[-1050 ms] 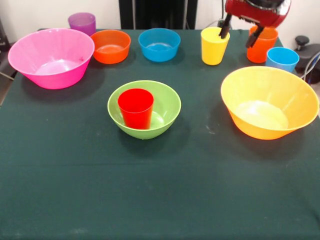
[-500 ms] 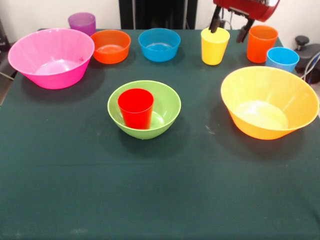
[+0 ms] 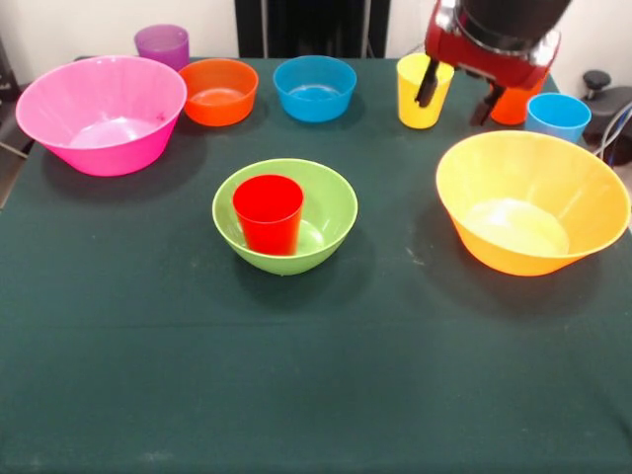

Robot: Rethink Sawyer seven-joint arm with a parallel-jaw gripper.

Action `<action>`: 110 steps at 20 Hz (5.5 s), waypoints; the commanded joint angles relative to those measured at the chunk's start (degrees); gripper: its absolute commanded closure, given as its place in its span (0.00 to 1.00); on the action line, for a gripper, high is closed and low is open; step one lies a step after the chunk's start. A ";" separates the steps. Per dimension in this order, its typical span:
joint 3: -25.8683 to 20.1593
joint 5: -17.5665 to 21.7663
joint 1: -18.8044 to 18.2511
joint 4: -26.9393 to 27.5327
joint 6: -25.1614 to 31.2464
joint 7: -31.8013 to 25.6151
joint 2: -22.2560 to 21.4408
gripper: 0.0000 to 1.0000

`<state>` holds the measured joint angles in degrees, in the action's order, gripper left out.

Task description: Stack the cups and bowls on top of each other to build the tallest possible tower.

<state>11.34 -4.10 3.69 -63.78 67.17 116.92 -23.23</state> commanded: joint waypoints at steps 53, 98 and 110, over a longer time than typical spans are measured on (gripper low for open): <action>-0.87 0.75 -0.96 -7.46 -15.76 1.54 5.09 0.00; 0.15 0.50 2.67 -5.45 -7.19 7.79 1.49 0.00; -0.28 0.15 2.16 -4.46 -8.53 7.52 2.95 0.00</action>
<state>14.62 -4.46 5.92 -69.99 56.86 116.94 -23.98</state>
